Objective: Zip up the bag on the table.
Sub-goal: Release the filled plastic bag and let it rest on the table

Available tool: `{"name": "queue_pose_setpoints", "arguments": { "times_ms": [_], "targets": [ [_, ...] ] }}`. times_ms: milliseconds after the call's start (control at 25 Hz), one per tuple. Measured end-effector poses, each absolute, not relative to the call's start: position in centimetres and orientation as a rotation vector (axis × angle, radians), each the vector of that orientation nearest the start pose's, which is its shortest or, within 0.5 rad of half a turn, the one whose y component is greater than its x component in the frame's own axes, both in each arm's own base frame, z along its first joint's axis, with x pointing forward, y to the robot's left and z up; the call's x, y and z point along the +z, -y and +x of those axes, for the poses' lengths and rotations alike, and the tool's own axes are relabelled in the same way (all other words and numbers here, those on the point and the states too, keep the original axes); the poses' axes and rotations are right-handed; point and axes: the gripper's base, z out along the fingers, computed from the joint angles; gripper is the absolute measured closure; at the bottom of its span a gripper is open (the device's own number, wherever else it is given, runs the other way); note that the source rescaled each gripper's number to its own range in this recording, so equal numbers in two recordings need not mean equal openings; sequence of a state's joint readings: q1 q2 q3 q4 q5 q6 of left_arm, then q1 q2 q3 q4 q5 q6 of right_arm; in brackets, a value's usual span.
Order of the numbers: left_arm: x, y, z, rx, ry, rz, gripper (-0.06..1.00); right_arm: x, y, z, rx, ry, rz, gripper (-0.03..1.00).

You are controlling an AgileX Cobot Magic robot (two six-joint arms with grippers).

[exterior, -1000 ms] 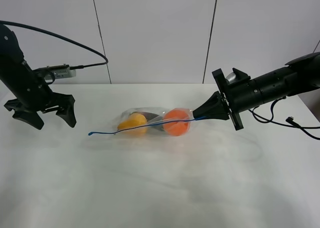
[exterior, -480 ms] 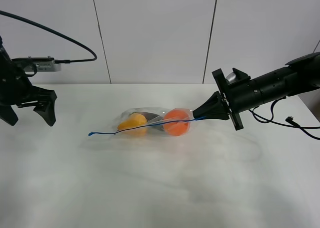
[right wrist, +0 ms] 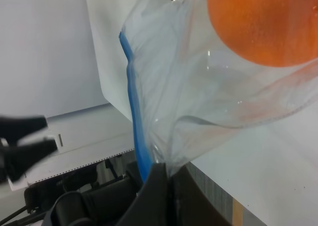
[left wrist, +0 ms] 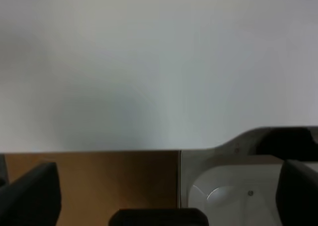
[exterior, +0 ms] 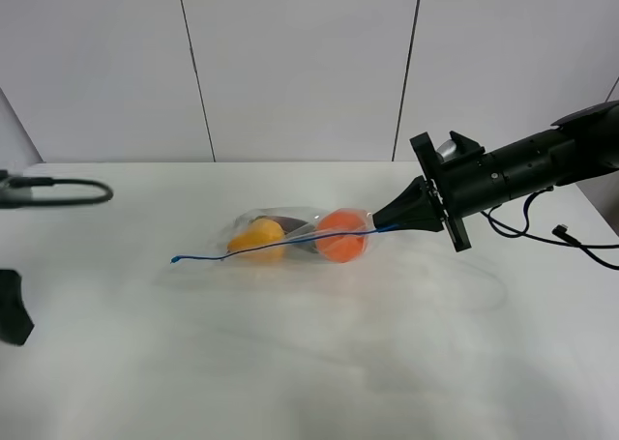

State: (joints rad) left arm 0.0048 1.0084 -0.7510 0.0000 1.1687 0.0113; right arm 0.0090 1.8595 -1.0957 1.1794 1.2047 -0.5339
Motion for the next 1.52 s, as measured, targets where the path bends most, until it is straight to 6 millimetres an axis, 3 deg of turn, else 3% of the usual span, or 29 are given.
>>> {"name": "queue_pose_setpoints", "arguments": {
  "times_ms": [160, 320, 1080, 1160, 1200, 1360, 1440, 1520],
  "targets": [
    [25.9, 0.0, 11.1, -0.014, -2.814, -0.011, -0.05, 19.7, -8.2, 33.1, 1.567, -2.717, 0.147, 0.97],
    [25.3, 0.2, 8.2, -0.040, -2.673, -0.017, -0.05, 19.7, -8.2, 33.1, 1.567, -2.717, 0.145, 0.97],
    [27.6, 0.3, -0.5, -0.045, -2.056, -0.003, -0.05, 19.7, -8.2, 33.1, 1.567, -2.717, 0.145, 0.94],
    [27.6, 0.3, -0.6, -0.045, -2.051, -0.003, -0.05, 19.7, -8.1, 33.1, 1.554, -2.725, 0.133, 0.85],
    [27.6, 0.3, -0.6, -0.045, -2.050, -0.003, -0.05, 19.7, -8.1, 33.1, 1.547, -2.730, 0.125, 0.76],
    [27.6, 0.3, -0.6, -0.045, -2.050, -0.003, -0.05, 19.4, -7.8, 32.9, 1.478, -2.781, 0.070, 0.18],
    [27.6, 0.3, -0.6, -0.045, -2.050, -0.003, -0.05, 19.4, -7.5, 32.9, 1.398, -2.832, 0.014, 0.05],
    [27.6, 0.3, -0.6, -0.045, -2.050, -0.003, -0.05, 19.7, -6.9, 33.4, 1.253, -2.901, -0.031, 0.00]
  ]
}}
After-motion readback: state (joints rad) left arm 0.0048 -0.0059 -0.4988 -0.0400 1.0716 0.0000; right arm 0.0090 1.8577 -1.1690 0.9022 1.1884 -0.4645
